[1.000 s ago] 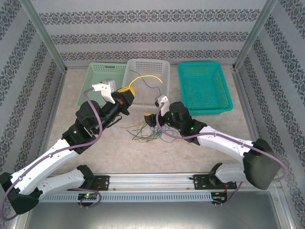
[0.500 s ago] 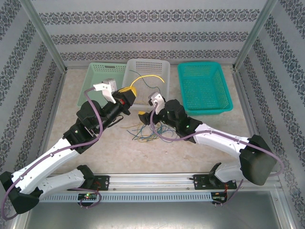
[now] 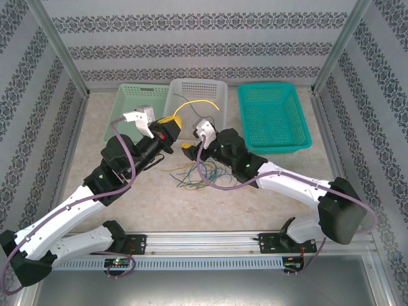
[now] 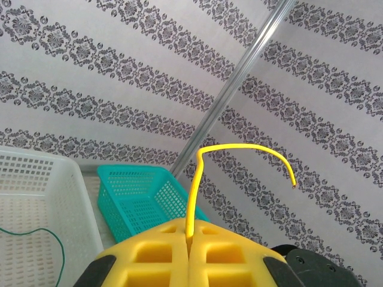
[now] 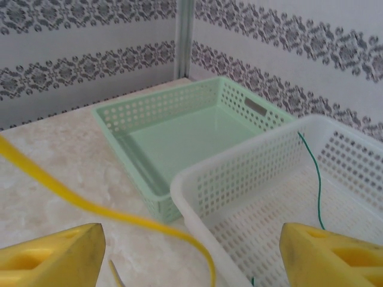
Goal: Untangle the cables
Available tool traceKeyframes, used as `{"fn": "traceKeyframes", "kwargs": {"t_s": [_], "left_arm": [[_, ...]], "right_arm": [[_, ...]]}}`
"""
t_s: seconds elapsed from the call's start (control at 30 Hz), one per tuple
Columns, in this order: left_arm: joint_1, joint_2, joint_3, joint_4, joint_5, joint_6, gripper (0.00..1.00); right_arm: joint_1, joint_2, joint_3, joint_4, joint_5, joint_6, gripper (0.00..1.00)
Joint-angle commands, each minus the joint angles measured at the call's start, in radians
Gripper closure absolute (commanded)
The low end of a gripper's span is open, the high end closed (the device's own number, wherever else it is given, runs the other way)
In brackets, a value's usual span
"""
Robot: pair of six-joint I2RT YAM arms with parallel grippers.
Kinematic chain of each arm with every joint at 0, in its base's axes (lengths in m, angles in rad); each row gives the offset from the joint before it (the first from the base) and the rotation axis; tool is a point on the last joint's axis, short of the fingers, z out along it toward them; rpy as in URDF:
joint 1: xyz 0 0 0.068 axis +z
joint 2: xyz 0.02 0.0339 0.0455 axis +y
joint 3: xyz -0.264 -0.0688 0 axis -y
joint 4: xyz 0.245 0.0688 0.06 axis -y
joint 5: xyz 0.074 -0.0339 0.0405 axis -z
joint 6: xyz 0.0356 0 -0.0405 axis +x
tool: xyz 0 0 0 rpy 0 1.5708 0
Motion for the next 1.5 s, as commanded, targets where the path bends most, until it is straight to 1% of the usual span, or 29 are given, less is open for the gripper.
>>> {"fn": "traceKeyframes", "kwargs": {"t_s": [0.0,0.1,0.17,0.2,0.23,0.3,0.33,0.37,0.4,0.43,0.5,0.57,0.6,0.7,0.83,0.97,1.07,1.13,1.17,1.23,1.33,1.47], "left_arm": [[0.012,-0.007,0.004,0.038,0.003,-0.016,0.97],[0.018,-0.012,-0.003,0.037,-0.012,-0.025,0.97],[0.024,-0.012,-0.011,0.046,-0.015,-0.034,0.96],[0.027,-0.012,-0.013,0.048,-0.015,-0.039,0.96],[0.03,-0.012,-0.014,0.044,-0.018,-0.042,0.94],[0.039,-0.012,-0.008,0.02,-0.043,-0.044,0.86],[0.045,-0.015,-0.005,0.002,-0.065,-0.044,0.82],[0.053,-0.016,-0.004,-0.01,-0.077,-0.043,0.79],[0.064,-0.018,-0.003,-0.023,-0.086,-0.042,0.69],[0.077,-0.019,-0.003,-0.039,-0.096,-0.048,0.55],[0.099,-0.019,0.003,-0.073,-0.121,-0.048,0.24],[0.111,-0.024,0.004,-0.096,-0.146,-0.028,0.05],[0.114,-0.028,0.003,-0.099,-0.153,-0.009,0.0],[0.115,-0.028,0.029,-0.155,-0.188,0.051,0.0],[0.114,-0.007,0.047,-0.225,-0.202,0.113,0.0],[0.115,0.058,0.059,-0.326,-0.171,0.164,0.0],[0.115,0.148,0.064,-0.424,-0.127,0.218,0.0],[0.114,0.229,0.077,-0.506,-0.096,0.251,0.0],[0.115,0.265,0.087,-0.539,-0.082,0.257,0.01],[0.115,0.34,0.101,-0.585,-0.037,0.261,0.07],[0.11,0.405,0.094,-0.588,0.023,0.255,0.13],[0.11,0.414,0.047,-0.556,0.033,0.253,0.14]], "right_arm": [[0.013,0.018,0.049,0.047,-0.027,-0.04,0.27],[0.015,0.027,0.08,0.043,-0.074,-0.043,0.38],[0.017,0.037,0.101,0.033,-0.115,-0.039,0.5],[0.018,0.04,0.111,0.029,-0.132,-0.037,0.57],[0.02,0.041,0.118,0.026,-0.149,-0.035,0.67],[0.022,0.03,0.125,0.022,-0.173,-0.027,0.82],[0.022,0.019,0.13,0.008,-0.18,-0.023,0.88],[0.021,0.01,0.137,-0.01,-0.18,-0.019,0.92],[0.016,-0.005,0.148,-0.043,-0.178,-0.011,0.96],[0.007,-0.02,0.161,-0.079,-0.186,0.001,1.0],[-0.017,-0.048,0.192,-0.147,-0.203,0.028,1.0],[-0.046,-0.076,0.239,-0.23,-0.205,0.048,1.0],[-0.068,-0.092,0.266,-0.269,-0.209,0.06,1.0],[-0.157,-0.133,0.344,-0.346,-0.241,0.112,1.0],[-0.314,-0.176,0.419,-0.366,-0.291,0.205,1.0],[-0.45,-0.151,0.513,-0.521,-0.285,0.162,1.0],[-0.605,-0.069,0.554,-0.63,-0.335,0.176,1.0],[-0.698,0.011,0.567,-0.682,-0.334,0.18,1.0],[-0.731,0.054,0.578,-0.703,-0.341,0.179,1.0],[-0.793,0.159,0.609,-0.743,-0.366,0.187,1.0],[-0.828,0.31,0.676,-0.811,-0.366,0.153,1.0],[-0.836,0.473,0.766,-0.888,-0.318,0.088,1.0]]}}
